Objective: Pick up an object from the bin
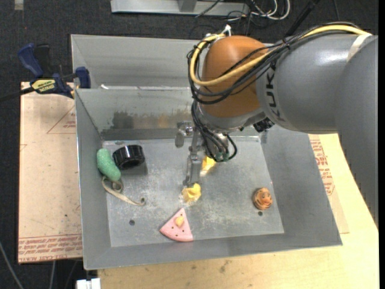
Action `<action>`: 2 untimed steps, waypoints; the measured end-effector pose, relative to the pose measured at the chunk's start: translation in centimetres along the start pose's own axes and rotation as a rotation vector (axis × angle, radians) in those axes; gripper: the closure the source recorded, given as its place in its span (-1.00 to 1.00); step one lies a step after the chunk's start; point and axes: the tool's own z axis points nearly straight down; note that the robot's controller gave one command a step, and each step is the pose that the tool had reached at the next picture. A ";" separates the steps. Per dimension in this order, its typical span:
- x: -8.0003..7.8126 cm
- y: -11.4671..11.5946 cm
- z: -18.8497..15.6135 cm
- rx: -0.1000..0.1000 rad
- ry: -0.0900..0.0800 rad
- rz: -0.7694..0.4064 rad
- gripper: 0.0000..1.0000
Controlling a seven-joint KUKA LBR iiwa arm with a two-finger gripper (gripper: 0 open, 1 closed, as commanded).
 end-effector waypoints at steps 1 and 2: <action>-0.2 0.0 -0.5 -0.001 -0.007 0.002 -1.00; 2.3 -6.2 -2.3 -0.001 -0.006 0.021 -1.00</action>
Offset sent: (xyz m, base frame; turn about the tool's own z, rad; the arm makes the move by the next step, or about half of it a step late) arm -0.0264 -0.0751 0.0276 0.0280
